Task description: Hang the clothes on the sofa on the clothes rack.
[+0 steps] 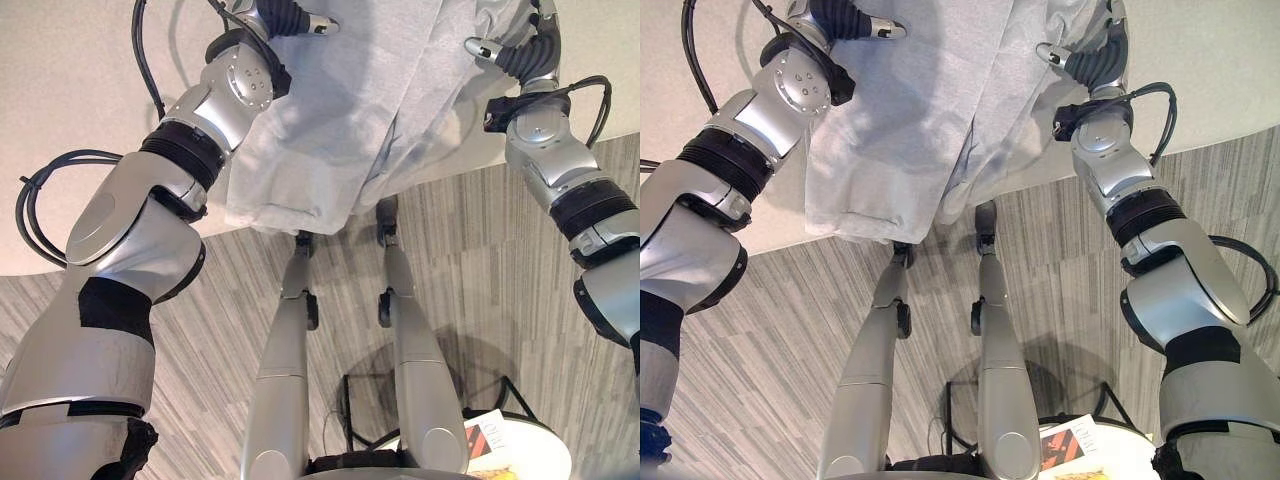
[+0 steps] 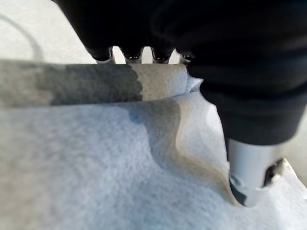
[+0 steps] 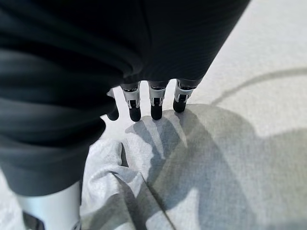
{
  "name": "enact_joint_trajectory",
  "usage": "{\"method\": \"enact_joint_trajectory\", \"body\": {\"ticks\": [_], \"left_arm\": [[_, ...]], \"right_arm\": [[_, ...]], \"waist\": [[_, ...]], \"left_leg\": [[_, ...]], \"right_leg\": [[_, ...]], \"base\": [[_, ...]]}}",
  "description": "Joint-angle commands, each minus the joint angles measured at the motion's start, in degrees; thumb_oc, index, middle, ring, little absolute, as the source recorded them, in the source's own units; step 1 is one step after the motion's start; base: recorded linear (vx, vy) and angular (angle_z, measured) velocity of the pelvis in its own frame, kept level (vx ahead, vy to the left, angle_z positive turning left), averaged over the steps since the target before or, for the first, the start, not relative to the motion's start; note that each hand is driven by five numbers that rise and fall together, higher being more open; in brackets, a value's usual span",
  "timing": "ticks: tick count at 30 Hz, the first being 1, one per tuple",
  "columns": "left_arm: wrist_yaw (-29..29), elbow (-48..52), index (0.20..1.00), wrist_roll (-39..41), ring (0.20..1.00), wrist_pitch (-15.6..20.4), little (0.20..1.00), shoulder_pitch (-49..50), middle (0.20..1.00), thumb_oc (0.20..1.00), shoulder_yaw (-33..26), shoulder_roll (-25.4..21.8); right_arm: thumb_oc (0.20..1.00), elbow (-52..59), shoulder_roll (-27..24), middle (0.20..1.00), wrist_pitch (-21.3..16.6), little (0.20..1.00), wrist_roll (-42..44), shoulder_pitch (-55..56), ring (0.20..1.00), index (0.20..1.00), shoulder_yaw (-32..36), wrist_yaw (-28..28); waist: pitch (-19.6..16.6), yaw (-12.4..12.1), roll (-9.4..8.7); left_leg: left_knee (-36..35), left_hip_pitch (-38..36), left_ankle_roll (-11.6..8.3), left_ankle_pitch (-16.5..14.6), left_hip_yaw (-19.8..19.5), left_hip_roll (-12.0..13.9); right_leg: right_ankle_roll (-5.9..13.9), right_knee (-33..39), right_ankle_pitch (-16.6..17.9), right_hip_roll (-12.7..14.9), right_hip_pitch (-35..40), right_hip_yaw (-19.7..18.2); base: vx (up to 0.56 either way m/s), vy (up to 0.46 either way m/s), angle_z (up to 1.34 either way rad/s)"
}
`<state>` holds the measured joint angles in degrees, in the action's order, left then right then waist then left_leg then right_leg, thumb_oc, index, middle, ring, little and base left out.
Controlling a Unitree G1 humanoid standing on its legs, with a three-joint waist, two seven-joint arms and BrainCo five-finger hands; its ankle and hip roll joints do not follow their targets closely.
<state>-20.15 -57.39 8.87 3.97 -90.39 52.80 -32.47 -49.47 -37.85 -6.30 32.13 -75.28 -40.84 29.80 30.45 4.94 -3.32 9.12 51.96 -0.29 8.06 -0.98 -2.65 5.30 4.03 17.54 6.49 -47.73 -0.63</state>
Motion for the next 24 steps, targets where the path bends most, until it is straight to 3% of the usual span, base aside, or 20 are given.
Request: {"method": "enact_joint_trajectory", "body": {"ticks": [1,6,9,18,24], "left_arm": [[0.8,-2.9,1.0,1.2,1.0,1.3,1.0,-2.5,1.0,1.0,0.1,2.4],[0.3,-2.8,1.0,1.5,1.0,1.0,1.0,-2.5,1.0,1.0,-0.2,3.5],[0.8,-2.9,1.0,2.1,1.0,1.0,1.0,-2.6,1.0,1.0,0.0,3.5],[1.6,-3.1,1.0,3.3,1.0,1.1,1.0,-3.1,1.0,1.0,1.2,3.4],[1.9,-2.9,1.0,3.5,1.0,1.4,1.0,-2.8,1.0,1.0,1.6,3.5]], "right_arm": [[1.0,2.6,4.1,1.0,-4.0,1.0,-3.3,-10.6,1.0,1.0,-1.8,-3.3],[1.0,3.9,5.5,1.0,-6.7,1.0,3.3,-10.1,1.0,1.0,1.0,-3.3],[1.0,2.2,5.3,1.0,-5.1,1.0,2.0,-11.6,1.0,1.0,-1.3,-4.0],[1.0,-1.6,8.2,1.0,-5.6,1.0,7.7,-15.8,1.0,1.0,-4.0,-6.0],[1.0,-2.2,8.6,1.0,-4.6,1.0,6.2,-18.6,1.0,1.0,-7.6,-6.9]], "waist": [[-0.7,-2.8,1.04],[-0.7,-3.1,0.96],[-0.7,-3.3,0.91],[-0.7,-4.2,0.81],[-0.7,-4.6,0.39]], "left_leg": [[-2.4,-4.7,-2.48,-3.8,-3.4,0.1],[-2.2,-4.7,-2.52,-4.0,-3.6,-0.1],[-2.2,-4.6,-2.56,-3.9,-3.6,-0.1],[-2.4,-4.5,-2.71,-3.7,-4.1,0.1],[-2.4,-4.3,-2.81,-3.5,-4.4,0.2]], "right_leg": [[6.72,0.5,-5.1,4.2,9.2,-0.6],[6.64,0.4,-5.1,4.2,9.5,-0.4],[6.56,0.3,-5.1,4.2,9.5,-0.2],[6.52,0.3,-5.2,4.3,9.6,0.4],[6.52,0.3,-5.3,4.2,9.8,0.7]], "base": [[0.0,0.0,0.0],[0.0,0.0,0.0],[0.0,0.0,0.0],[0.0,0.0,0.01],[0.0,0.0,0.0]]}}
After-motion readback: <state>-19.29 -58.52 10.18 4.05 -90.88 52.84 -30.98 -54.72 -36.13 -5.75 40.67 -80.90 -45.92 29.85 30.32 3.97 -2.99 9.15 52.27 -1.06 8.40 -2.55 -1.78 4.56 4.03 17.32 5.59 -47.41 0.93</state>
